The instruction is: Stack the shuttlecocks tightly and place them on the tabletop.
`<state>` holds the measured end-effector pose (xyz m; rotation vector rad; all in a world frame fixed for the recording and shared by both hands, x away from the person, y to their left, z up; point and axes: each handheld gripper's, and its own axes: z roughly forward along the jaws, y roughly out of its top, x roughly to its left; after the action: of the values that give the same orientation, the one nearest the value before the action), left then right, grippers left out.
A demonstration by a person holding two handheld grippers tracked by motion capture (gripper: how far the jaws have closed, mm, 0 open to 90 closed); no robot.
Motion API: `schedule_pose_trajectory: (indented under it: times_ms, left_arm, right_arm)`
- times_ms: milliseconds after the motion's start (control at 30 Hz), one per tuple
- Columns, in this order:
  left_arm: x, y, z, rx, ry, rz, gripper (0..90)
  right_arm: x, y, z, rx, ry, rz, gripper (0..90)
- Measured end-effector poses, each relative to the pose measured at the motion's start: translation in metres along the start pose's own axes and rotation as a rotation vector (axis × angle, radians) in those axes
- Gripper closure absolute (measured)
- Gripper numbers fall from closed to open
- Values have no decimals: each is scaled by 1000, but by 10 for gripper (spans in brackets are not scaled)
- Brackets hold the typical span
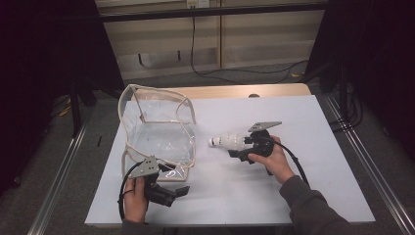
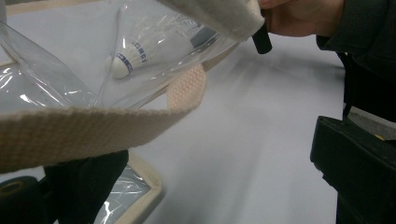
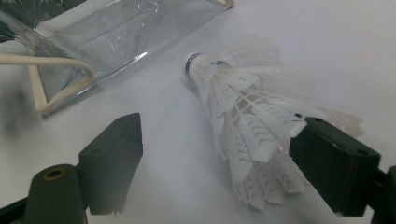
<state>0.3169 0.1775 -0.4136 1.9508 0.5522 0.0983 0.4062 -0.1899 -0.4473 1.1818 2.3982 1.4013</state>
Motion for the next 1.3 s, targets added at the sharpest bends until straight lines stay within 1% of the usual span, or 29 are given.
schedule_pose_trajectory:
  times_ms: [100, 133, 167, 200, 267, 333, 400, 467, 533, 567, 733, 800, 900, 967, 1033, 1100, 1133, 1300]
  left_arm:
    - [0, 0, 0, 0, 0, 0, 43]
    - [0, 0, 0, 0, 0, 0, 43]
    - [0, 0, 0, 0, -1, 0, 43]
    - [0, 0, 0, -2, -1, -1, 43]
    - [0, 0, 0, -2, -1, -1, 43]
    - [0, 0, 0, 0, -2, 0, 43]
    - [0, 0, 0, -2, -1, -1, 43]
    - [0, 0, 0, -3, -1, -1, 43]
    - [0, 0, 0, -3, -1, -1, 43]
    - [0, 0, 0, -3, -1, -1, 43]
    - [0, 0, 0, -1, -1, 0, 43]
    - [0, 0, 0, -3, -1, -2, 43]
    - [0, 0, 0, -3, -1, 0, 43]
    - [0, 0, 0, -2, -1, 0, 43]
    - [0, 0, 0, 0, -2, 0, 43]
    - [0, 0, 0, 0, -2, 0, 43]
    - [0, 0, 0, 0, -2, 0, 43]
    - [0, 0, 0, 0, -2, -1, 43]
  right_arm:
    - [1, 0, 2, 3, 9, 7, 155]
    - [1, 0, 3, 4, 2, 1, 154]
    - [1, 0, 4, 5, 1, 5, 154]
    - [1, 1, 4, 7, 9, 12, 154]
    - [2, 1, 6, 8, 3, 5, 156]
    - [2, 2, 6, 8, 3, 8, 169]
    - [3, 2, 7, 6, 4, 6, 196]
    - [3, 2, 8, 5, -10, 7, 210]
    - [3, 2, 10, 7, -8, 8, 260]
    - [4, 2, 11, 5, -16, 5, 261]
    - [4, 3, 14, 5, -36, 14, 348]
    - [4, 3, 15, 6, -38, 24, 358]
    - [4, 2, 16, 6, -42, 19, 407]
    - [4, 2, 17, 6, -46, 16, 423]
    - [4, 2, 17, 7, -49, 16, 463]
    - [5, 2, 18, 7, -53, 13, 474]
    - [5, 2, 18, 6, -51, 13, 495]
    - [6, 4, 20, 8, -56, 4, 509]
